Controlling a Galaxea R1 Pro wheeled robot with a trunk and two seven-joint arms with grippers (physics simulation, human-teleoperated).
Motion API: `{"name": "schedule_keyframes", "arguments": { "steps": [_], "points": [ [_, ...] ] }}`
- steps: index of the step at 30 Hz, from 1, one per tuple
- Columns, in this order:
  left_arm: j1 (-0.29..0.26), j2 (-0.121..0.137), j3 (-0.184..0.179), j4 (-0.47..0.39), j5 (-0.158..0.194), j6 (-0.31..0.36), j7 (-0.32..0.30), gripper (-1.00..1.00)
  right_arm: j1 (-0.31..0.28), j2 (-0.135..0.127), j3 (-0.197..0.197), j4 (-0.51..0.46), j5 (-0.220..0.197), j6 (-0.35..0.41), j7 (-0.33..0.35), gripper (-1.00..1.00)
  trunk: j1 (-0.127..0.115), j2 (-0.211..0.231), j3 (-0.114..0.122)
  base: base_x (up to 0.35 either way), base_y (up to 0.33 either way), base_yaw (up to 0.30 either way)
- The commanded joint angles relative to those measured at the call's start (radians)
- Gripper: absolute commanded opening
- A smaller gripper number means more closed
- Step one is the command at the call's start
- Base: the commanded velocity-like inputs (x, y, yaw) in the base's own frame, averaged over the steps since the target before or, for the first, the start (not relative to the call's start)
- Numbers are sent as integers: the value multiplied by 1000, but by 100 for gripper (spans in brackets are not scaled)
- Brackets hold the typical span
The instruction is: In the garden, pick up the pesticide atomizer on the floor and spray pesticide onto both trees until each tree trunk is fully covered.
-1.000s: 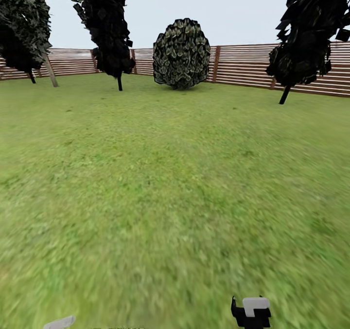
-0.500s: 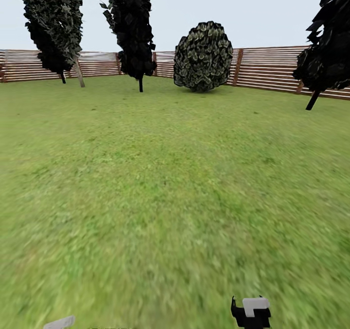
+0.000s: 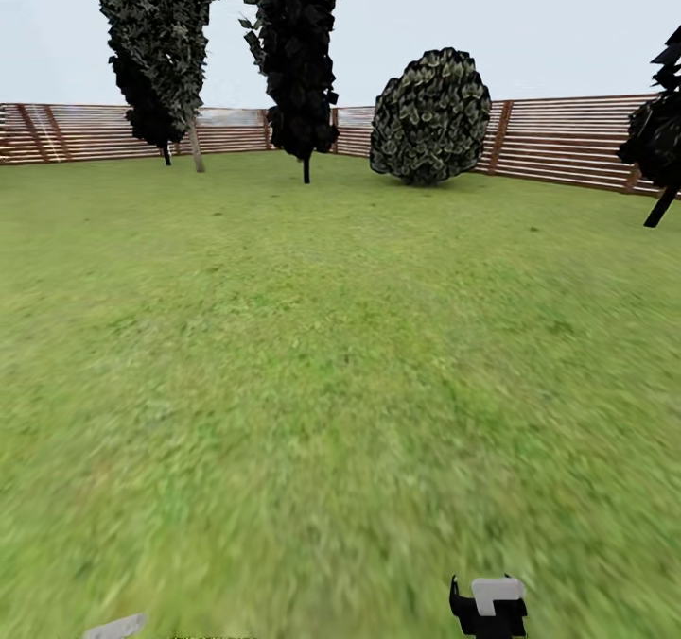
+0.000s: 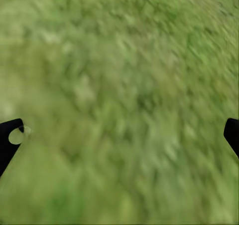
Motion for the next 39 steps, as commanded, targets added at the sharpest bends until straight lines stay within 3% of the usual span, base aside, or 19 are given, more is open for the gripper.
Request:
{"name": "schedule_keyframes", "arguments": {
  "steps": [1, 39],
  "points": [
    [0, 0, 0, 0, 1, 0, 0, -100, 0, 0, 0, 0, 0, 0, 0, 100, 0, 0, 1, 0, 0, 216],
    [0, 0, 0, 1, 0, 1, 0, -100, 0, 0, 0, 0, 0, 2, 0, 100, 0, 0, 35, 0, 0, 228]
  ]
}}
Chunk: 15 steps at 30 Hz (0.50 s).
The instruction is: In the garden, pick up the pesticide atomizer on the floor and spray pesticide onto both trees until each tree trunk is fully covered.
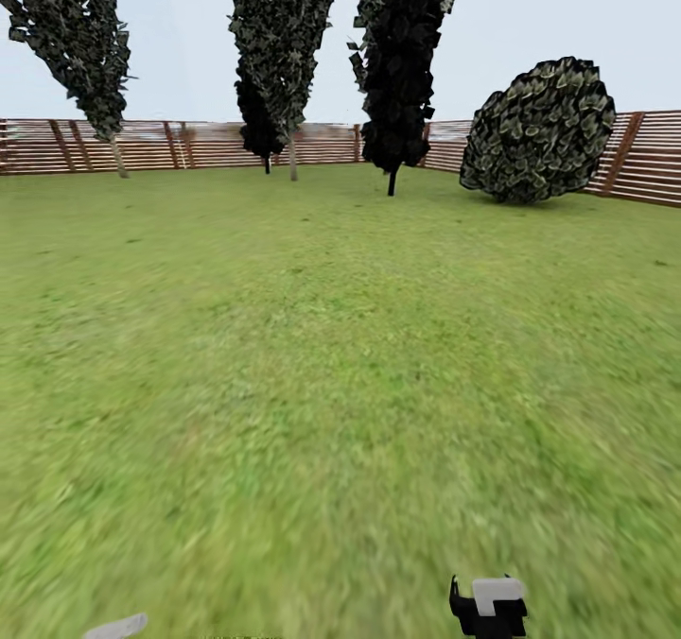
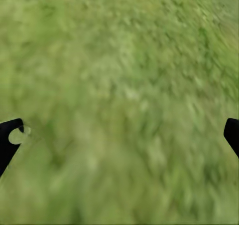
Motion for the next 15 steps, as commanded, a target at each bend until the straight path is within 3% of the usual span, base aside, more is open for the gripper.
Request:
{"name": "schedule_keyframes", "arguments": {
  "steps": [1, 15],
  "points": [
    [0, 0, 0, 0, 0, 0, 0, -100, 0, 0, 0, 0, 0, 0, 0, 100, 0, 0, 1, 0, 0, 253],
    [0, 0, 0, 0, 0, 0, 0, -100, 0, 0, 0, 0, 0, 0, 0, 100, 0, 0, 8, 0, 0, 263]
  ]
}}
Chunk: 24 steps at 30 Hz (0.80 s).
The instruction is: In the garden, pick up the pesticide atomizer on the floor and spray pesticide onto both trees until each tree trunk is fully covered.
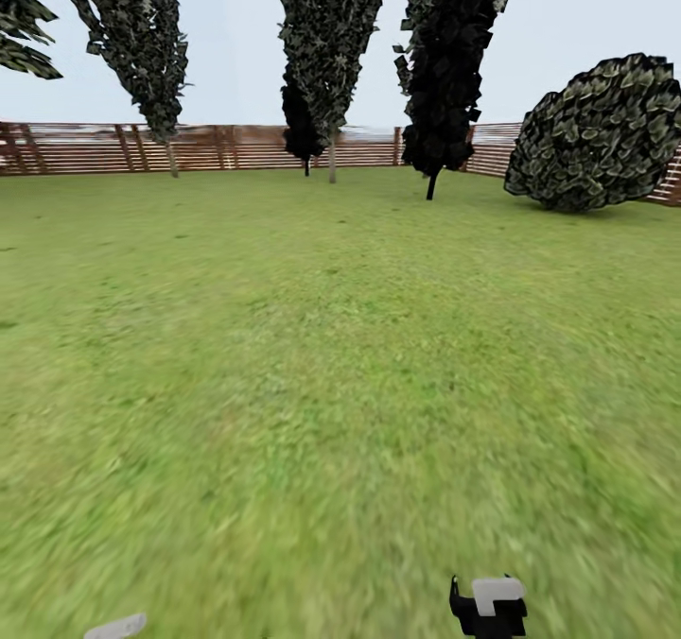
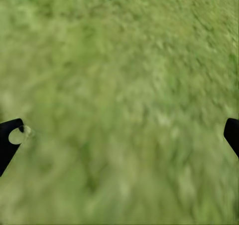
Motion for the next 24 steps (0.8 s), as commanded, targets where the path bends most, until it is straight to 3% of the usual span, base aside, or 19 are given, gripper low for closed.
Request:
{"name": "schedule_keyframes", "arguments": {
  "steps": [1, 24],
  "points": [
    [0, 0, 0, 0, 0, 0, 0, -100, 0, 0, 0, 0, 0, 0, 0, 100, 0, 0, 0, 0, 0, 271],
    [0, 0, 0, 0, 0, 0, 0, -100, 0, 0, 0, 0, 0, 0, 0, 100, 0, 0, 9, 0, 0, 271]
  ]
}}
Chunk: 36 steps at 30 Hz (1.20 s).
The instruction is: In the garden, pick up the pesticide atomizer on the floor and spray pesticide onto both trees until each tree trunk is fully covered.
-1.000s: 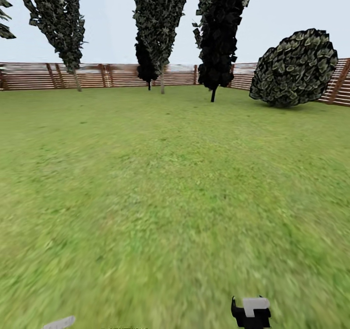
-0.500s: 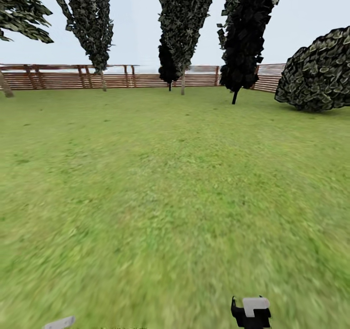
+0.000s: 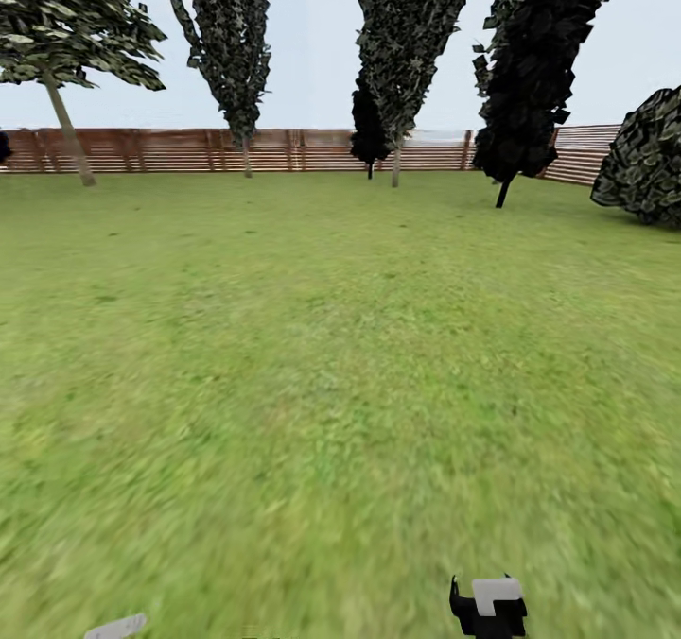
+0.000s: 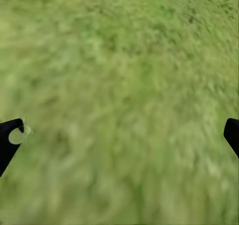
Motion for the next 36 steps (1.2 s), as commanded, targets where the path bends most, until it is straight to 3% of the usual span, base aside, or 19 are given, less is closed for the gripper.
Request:
{"name": "schedule_keyframes", "arguments": {
  "steps": [1, 36],
  "points": [
    [0, 0, 0, 0, 0, -1, 0, -100, 0, 0, 0, 0, 0, 0, 0, 100, 0, 0, 0, 0, 0, 271],
    [0, -1, 0, 0, -1, 0, 0, -100, 0, 0, 0, 0, 0, 0, 0, 100, 0, 0, 2, 0, 0, 277]
  ]
}}
